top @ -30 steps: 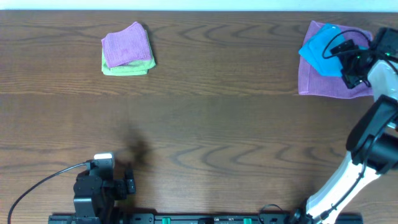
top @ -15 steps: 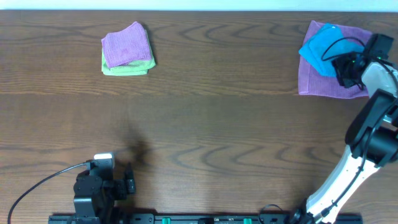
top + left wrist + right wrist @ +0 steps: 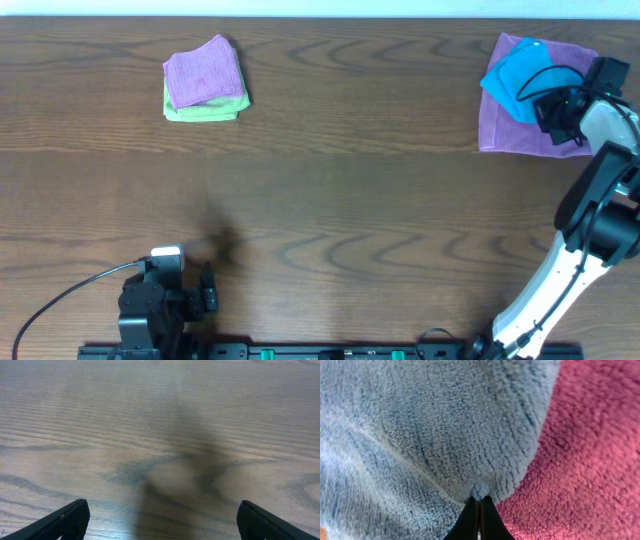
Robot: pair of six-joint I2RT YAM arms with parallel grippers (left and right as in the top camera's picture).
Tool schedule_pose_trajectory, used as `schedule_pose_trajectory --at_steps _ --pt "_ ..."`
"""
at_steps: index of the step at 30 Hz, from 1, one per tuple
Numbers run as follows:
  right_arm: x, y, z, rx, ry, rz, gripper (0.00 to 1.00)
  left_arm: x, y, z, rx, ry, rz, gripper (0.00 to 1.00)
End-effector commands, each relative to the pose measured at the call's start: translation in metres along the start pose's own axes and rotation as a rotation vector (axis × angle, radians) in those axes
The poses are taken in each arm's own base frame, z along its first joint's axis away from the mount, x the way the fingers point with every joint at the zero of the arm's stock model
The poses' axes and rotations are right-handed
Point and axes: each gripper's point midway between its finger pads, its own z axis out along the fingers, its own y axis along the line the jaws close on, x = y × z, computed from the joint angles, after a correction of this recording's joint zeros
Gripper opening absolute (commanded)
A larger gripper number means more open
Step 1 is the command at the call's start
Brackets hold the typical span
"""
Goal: Fold the cloth
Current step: 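Reach the right gripper to the blue cloth on the pink cloth, then pinch the blue cloth edge with the right gripper and lift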
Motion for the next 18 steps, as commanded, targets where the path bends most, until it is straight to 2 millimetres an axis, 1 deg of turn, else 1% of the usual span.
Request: schedule_pose_trajectory --at_steps 1,2,4,7,9,12,14,18 --pt "0.016 0.020 -0.002 -0.093 0.081 -0.067 0.01 0.016 0.000 0.008 0.000 0.050 0.005 0.95" --pt "0.017 0.028 -0.009 -0.115 0.079 -0.094 0.01 0.016 0.000 0.008 0.000 0.050 0.005 0.95" --pt "0.015 0.046 -0.030 -0.154 0.054 -0.155 0.01 0.016 0.000 0.008 0.001 0.050 0.005 0.95" --pt "0.011 0.069 -0.065 -0.204 0.005 -0.223 0.01 0.016 0.000 0.008 0.001 0.050 0.005 0.95" --pt "0.008 0.083 -0.093 -0.229 -0.039 -0.274 0.01 0.016 0.000 0.008 0.000 0.050 0.005 0.95" --pt "0.015 0.099 -0.127 -0.257 -0.064 -0.315 0.01 0.016 0.000 0.008 0.000 0.050 0.005 0.95" --pt "0.037 0.115 -0.148 -0.297 -0.034 -0.350 0.01 0.016 0.000 0.008 0.000 0.050 0.005 0.95" --pt "0.114 0.164 -0.183 -0.441 0.081 -0.528 0.01 0.016 0.000 0.008 0.000 0.050 0.005 0.95"
